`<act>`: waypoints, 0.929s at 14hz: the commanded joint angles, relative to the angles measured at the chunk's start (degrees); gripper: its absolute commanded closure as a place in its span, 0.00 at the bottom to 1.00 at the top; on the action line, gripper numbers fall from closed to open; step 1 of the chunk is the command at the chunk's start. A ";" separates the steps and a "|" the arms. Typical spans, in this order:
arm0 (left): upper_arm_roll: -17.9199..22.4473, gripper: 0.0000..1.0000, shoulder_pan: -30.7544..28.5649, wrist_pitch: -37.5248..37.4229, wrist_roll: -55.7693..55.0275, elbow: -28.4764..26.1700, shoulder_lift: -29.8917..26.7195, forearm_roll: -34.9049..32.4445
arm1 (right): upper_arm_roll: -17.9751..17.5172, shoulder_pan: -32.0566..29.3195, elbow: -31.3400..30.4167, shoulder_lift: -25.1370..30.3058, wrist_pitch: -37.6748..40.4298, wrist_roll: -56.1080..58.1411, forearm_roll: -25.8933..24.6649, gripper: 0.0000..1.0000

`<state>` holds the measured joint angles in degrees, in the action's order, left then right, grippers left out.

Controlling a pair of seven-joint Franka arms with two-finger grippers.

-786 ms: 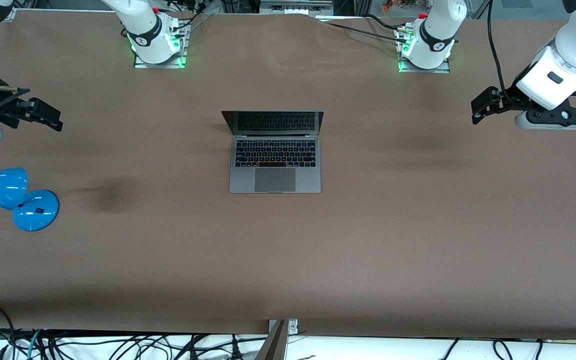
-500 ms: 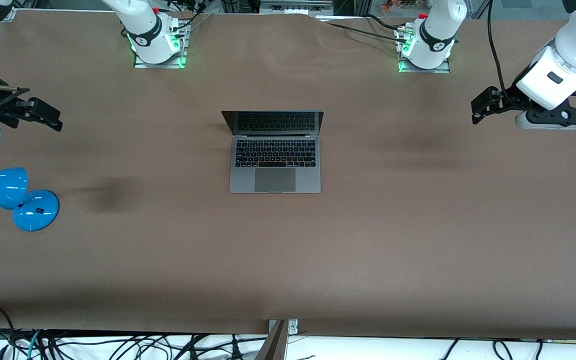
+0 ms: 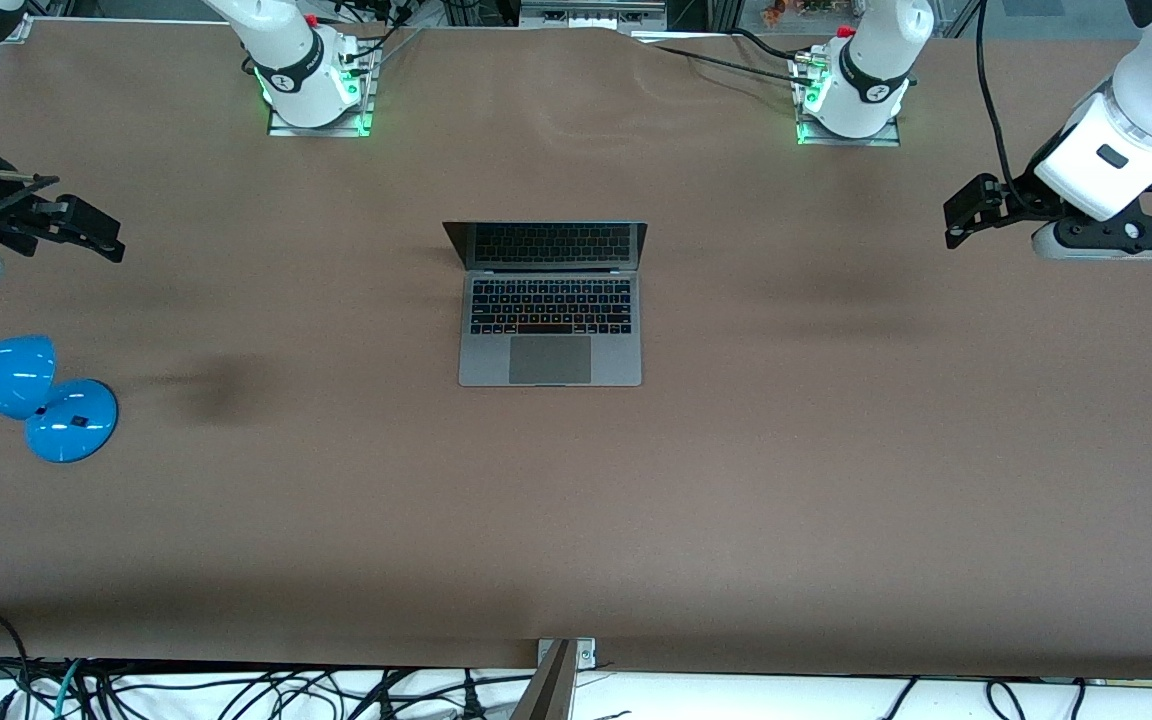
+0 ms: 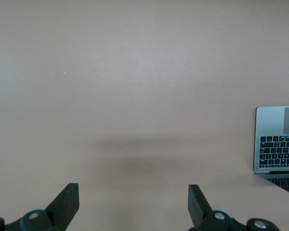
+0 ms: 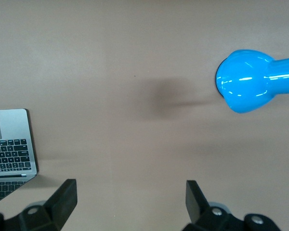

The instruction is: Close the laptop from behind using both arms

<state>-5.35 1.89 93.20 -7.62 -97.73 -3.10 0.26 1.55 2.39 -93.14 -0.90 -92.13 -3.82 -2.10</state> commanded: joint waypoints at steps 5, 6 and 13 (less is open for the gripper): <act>-0.80 0.00 0.57 -1.18 -0.11 1.84 3.71 -0.79 | 0.03 -0.02 -0.64 1.08 0.37 0.04 0.52 0.00; -0.80 0.00 0.66 -1.18 -0.11 1.84 4.23 -0.44 | 0.03 -0.10 -0.64 1.08 0.37 0.04 0.52 0.00; -9.23 0.00 1.10 -1.18 -5.20 1.84 6.96 -0.35 | -0.06 -0.10 -0.64 1.08 0.72 0.21 0.60 0.00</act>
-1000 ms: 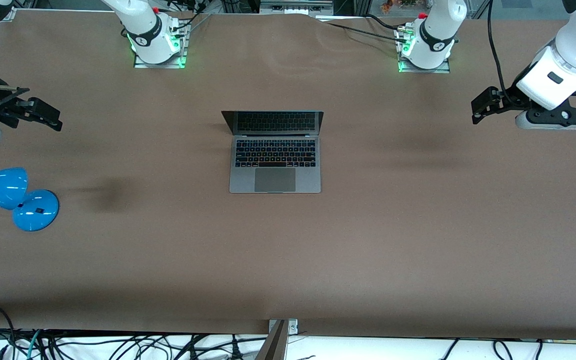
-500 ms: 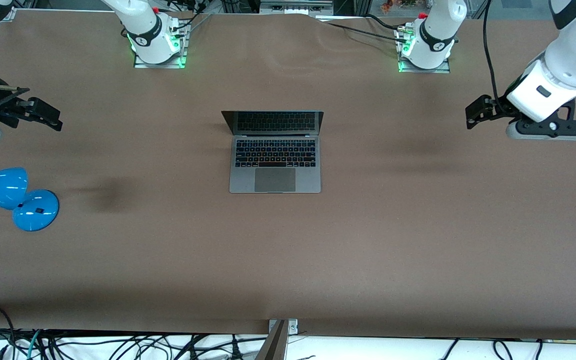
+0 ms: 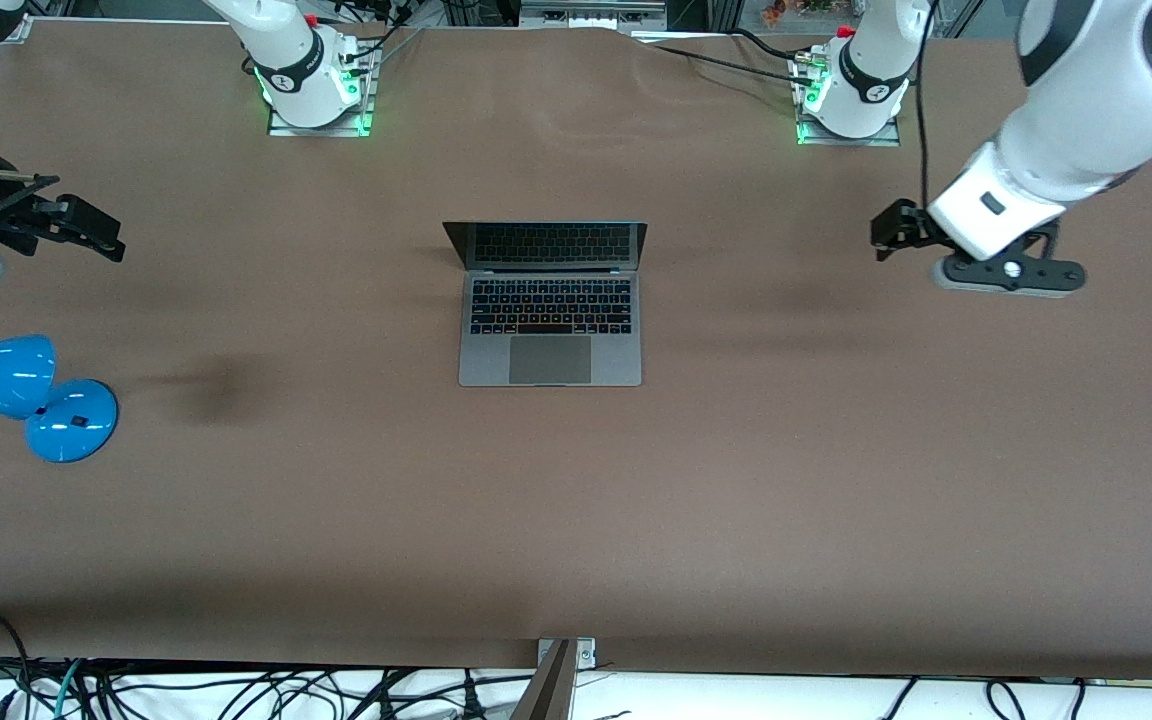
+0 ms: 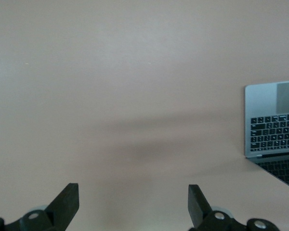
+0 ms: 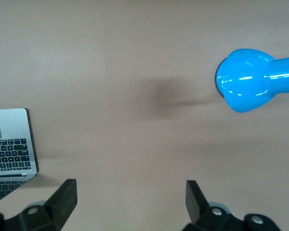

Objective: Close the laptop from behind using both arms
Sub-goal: 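Move the left gripper toward the laptop's screen back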

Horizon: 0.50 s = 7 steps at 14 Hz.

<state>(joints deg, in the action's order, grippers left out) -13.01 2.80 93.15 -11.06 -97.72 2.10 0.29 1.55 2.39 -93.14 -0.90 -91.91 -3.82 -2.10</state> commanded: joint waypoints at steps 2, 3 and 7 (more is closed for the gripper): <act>-2.97 0.00 0.27 -0.95 -3.26 1.92 2.90 -0.29 | -0.05 -0.11 -0.64 1.08 0.51 0.21 0.69 0.00; -3.94 0.00 0.19 -0.86 -4.49 1.92 3.09 -0.29 | -0.05 -0.11 -0.64 1.08 0.51 0.04 0.60 0.00; -7.02 0.00 0.18 -0.95 -9.85 2.01 3.79 3.66 | -0.14 -0.11 -0.64 1.08 0.59 0.21 0.69 0.00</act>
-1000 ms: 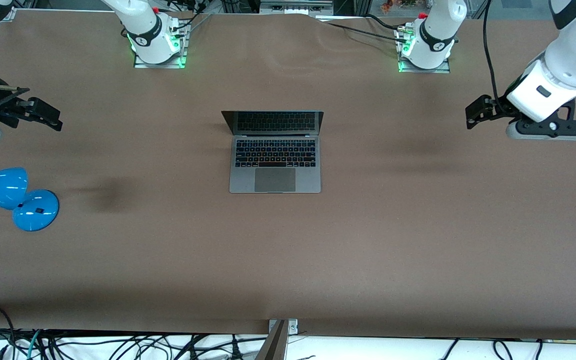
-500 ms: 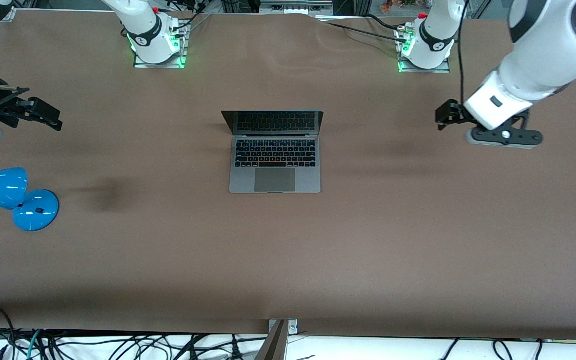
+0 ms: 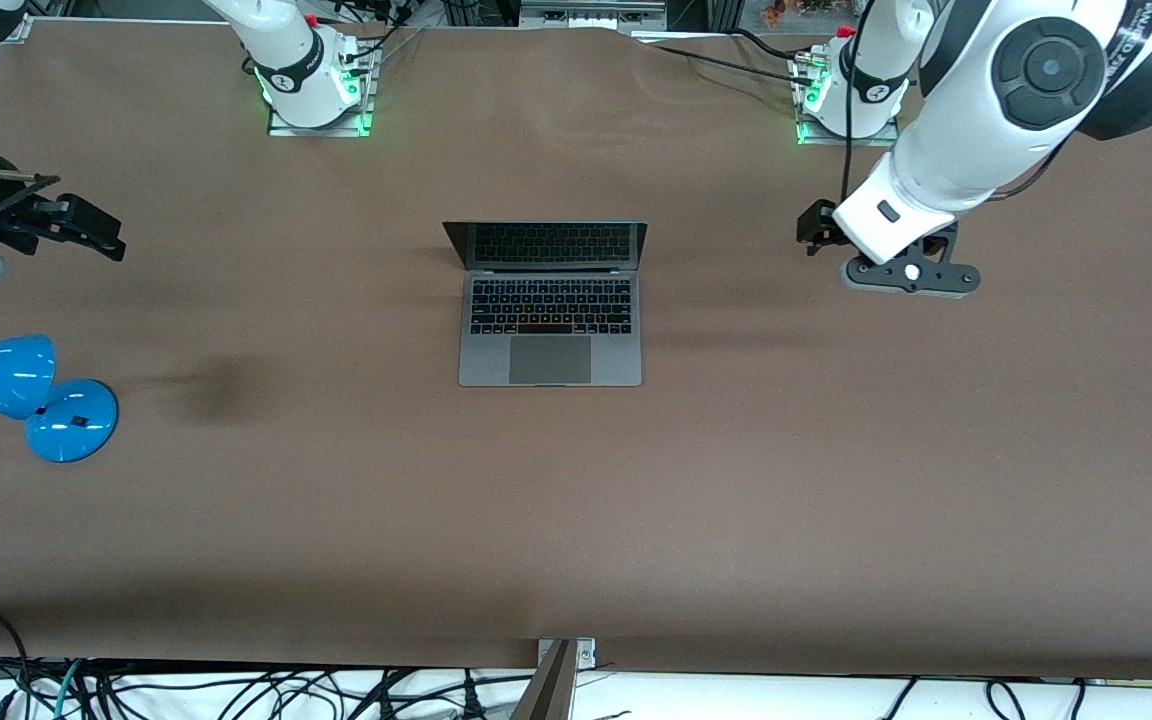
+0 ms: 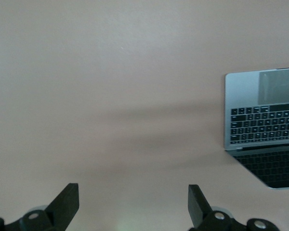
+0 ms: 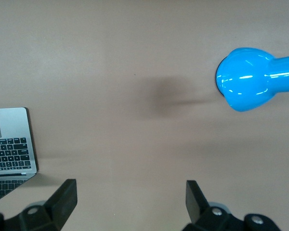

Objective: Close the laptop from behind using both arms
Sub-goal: 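Move the left gripper toward the laptop's screen back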

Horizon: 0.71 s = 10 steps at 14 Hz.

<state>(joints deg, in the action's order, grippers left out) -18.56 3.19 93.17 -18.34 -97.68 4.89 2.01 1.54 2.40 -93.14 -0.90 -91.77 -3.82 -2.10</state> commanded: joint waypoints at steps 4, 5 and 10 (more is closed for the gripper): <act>-7.18 0.00 0.58 -1.23 -11.86 1.88 0.91 2.21 | -0.14 -0.11 -0.64 1.07 0.46 0.04 0.69 0.00; -7.63 0.00 2.33 -1.32 -14.68 1.88 0.91 2.21 | -0.14 -0.11 -0.64 1.07 0.46 0.04 0.60 0.00; -9.04 0.00 3.92 -1.58 -20.68 1.88 4.16 14.92 | -0.22 -0.11 -0.64 1.07 0.72 0.04 0.69 0.00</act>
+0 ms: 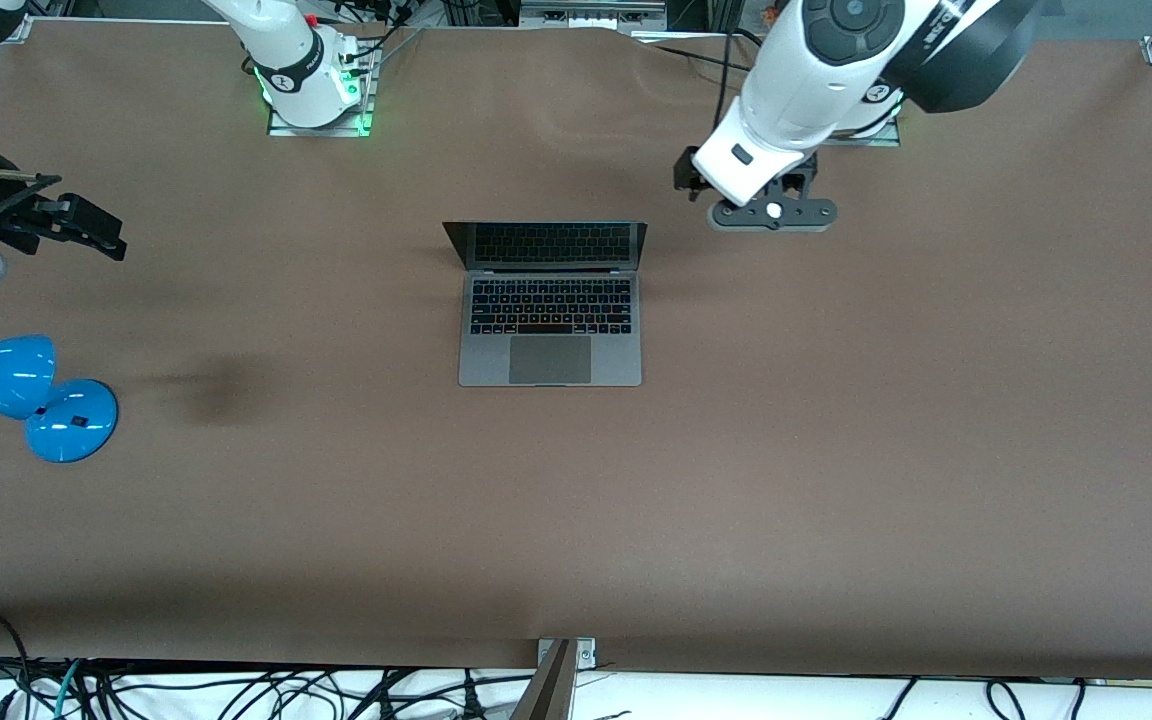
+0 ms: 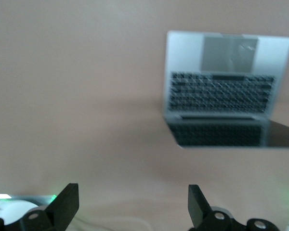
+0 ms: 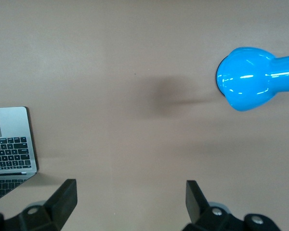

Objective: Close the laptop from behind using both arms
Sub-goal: 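Move the left gripper toward the laptop's screen back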

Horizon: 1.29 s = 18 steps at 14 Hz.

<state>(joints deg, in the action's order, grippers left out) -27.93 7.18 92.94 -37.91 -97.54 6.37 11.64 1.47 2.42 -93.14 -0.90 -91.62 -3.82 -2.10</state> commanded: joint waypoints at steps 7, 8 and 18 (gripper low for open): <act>-0.02 0.00 8.28 -2.24 -15.43 1.74 10.58 7.08 | -0.15 -0.05 -0.64 1.16 0.57 0.04 0.69 0.00; -0.02 0.00 8.98 -2.32 -15.96 1.74 10.85 7.26 | -0.15 -0.13 -0.64 1.16 0.57 0.04 0.69 0.00; -0.72 1.00 12.77 -2.50 -16.24 7.72 14.89 7.44 | -0.33 -0.05 -0.64 1.16 0.57 -0.05 0.78 0.00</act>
<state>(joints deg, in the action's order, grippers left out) -28.87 19.36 91.80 -54.96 -92.72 18.73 18.65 1.26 2.44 -93.14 -0.88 -91.53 -3.82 -2.10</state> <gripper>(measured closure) 0.714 0.000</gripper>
